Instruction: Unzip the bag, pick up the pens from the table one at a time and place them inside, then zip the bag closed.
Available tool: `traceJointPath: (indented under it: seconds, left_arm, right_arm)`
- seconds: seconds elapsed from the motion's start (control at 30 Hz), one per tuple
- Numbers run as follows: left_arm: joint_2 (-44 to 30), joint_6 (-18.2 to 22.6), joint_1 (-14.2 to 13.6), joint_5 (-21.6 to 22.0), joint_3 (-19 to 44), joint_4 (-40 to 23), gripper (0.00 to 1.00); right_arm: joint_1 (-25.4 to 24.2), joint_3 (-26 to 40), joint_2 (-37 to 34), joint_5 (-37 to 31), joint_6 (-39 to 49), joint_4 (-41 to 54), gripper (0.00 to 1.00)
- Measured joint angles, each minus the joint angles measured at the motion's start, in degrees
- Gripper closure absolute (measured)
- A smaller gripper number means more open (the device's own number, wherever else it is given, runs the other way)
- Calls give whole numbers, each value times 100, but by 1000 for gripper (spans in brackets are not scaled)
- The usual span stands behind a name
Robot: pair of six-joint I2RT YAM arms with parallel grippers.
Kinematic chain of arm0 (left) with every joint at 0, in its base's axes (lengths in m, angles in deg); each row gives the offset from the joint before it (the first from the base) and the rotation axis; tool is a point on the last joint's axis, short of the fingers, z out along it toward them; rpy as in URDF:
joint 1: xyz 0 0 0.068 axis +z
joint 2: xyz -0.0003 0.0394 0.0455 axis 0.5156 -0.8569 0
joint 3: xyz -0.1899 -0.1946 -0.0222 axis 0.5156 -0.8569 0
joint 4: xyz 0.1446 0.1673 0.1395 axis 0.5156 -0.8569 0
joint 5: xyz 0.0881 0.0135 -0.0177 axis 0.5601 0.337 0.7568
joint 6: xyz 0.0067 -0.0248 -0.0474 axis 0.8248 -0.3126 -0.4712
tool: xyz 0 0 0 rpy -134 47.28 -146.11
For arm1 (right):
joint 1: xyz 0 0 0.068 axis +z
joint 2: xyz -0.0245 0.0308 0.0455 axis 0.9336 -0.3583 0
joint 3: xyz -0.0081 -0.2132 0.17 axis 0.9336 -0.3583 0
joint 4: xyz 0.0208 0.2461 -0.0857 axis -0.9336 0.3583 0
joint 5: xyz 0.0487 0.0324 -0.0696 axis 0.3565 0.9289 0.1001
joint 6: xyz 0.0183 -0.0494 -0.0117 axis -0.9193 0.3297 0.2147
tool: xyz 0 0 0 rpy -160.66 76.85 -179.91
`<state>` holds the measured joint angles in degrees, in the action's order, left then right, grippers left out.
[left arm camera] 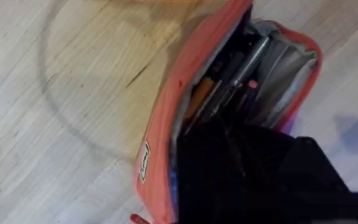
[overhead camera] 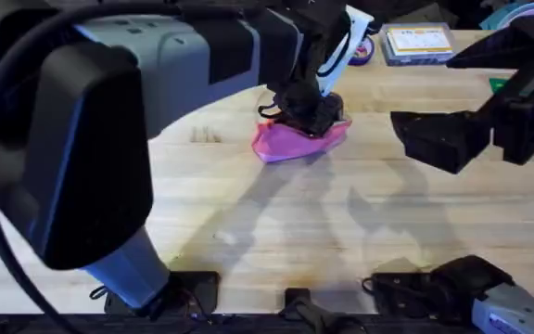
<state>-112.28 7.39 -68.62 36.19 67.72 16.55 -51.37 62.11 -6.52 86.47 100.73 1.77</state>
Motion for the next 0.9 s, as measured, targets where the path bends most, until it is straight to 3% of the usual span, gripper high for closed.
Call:
traceJointPath:
  seconds: [0.07,0.17,0.2,0.23,0.67,0.9]
  left_arm:
    - [2,26,0,4,0,4,635]
    - [0,47,0,11,0,29,159]
    - [0,39,0,14,0,41,49]
    - [0,42,0,15,2,51,17]
    - [56,42,0,-31,59,-18,6]
    - [772,42,25,-59,59,-76,7]
  right_arm:
    - [0,0,0,0,-2,0,4]
    - [0,0,0,0,-2,0,4]
    - [0,0,0,0,-1,0,4]
    - [0,0,0,0,-1,0,3]
    - [0,0,0,0,-2,0,3]
    - [0,0,0,0,-2,37,3]
